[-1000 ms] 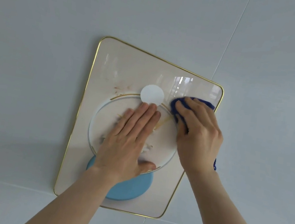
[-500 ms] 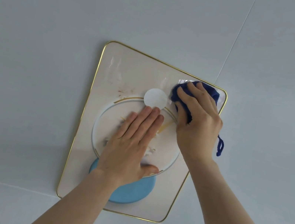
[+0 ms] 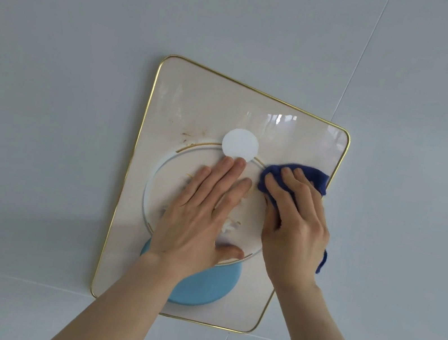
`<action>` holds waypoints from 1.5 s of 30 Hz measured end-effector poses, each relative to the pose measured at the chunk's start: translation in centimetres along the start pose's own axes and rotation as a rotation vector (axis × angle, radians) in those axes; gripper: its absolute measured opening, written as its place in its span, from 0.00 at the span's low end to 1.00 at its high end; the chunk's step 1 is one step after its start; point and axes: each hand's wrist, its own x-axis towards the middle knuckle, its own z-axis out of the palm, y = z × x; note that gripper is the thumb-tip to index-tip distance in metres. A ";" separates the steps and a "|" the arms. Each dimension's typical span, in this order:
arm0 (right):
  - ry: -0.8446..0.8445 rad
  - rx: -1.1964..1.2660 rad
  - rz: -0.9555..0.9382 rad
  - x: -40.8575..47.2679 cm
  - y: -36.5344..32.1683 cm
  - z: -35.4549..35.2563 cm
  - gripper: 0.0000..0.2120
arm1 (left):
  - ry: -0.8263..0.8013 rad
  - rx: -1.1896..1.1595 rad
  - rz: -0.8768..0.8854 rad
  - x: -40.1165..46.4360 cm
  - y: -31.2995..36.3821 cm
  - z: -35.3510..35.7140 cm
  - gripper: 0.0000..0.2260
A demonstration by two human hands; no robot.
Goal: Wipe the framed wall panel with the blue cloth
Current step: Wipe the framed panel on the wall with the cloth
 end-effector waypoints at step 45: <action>-0.093 0.257 -0.041 4.4 -8.2 -1.4 0.12 | 0.113 -0.161 -0.332 -1.2 -8.1 -3.4 0.62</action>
